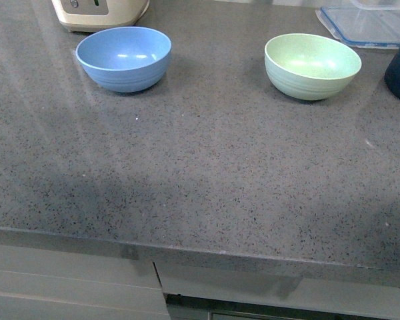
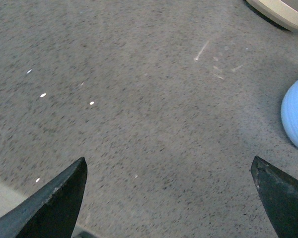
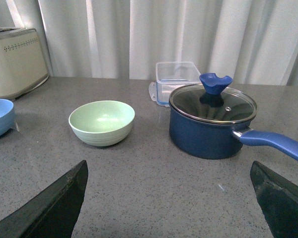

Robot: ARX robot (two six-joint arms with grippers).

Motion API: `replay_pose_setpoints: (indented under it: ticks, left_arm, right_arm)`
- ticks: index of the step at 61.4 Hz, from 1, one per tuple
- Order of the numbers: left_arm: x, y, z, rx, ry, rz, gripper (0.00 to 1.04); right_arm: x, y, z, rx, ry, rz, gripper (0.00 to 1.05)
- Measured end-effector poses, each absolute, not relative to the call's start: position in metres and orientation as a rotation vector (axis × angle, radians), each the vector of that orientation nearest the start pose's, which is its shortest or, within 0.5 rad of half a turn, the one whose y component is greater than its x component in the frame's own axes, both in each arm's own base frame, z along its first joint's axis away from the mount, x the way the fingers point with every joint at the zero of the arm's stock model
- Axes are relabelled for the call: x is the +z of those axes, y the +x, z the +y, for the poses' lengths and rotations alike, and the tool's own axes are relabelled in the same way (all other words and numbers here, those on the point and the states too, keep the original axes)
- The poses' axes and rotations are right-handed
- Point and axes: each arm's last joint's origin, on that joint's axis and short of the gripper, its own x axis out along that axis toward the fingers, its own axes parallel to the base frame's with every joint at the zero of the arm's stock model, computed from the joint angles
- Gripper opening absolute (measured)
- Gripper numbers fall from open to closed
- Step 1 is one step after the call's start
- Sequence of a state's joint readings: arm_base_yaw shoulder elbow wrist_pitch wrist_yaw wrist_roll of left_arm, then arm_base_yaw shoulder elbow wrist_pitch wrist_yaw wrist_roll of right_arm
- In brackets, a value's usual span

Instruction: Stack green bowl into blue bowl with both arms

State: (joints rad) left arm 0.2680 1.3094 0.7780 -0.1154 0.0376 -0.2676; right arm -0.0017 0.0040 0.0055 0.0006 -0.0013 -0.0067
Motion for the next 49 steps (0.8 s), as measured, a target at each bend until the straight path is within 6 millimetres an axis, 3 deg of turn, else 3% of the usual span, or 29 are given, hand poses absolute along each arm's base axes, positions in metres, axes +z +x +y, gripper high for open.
replay_pose_setpoints:
  ticks: [10,22,49]
  left_arm:
    - [0.232,0.301,0.060,0.223,-0.296,0.645,0.98]
    - [0.217,0.344,0.043,0.177,-0.224,0.711,0.98]
    - [0.199,0.404,0.009,0.075,-0.203,0.728,0.98]
  right_arm:
    - [0.165,0.098,0.000,0.000,-0.007,-0.002,0.95]
    - [0.165,0.098,0.000,0.000,-0.007,-0.002,0.95]
    - [0.165,0.098,0.000,0.000,-0.007,-0.002,0.95]
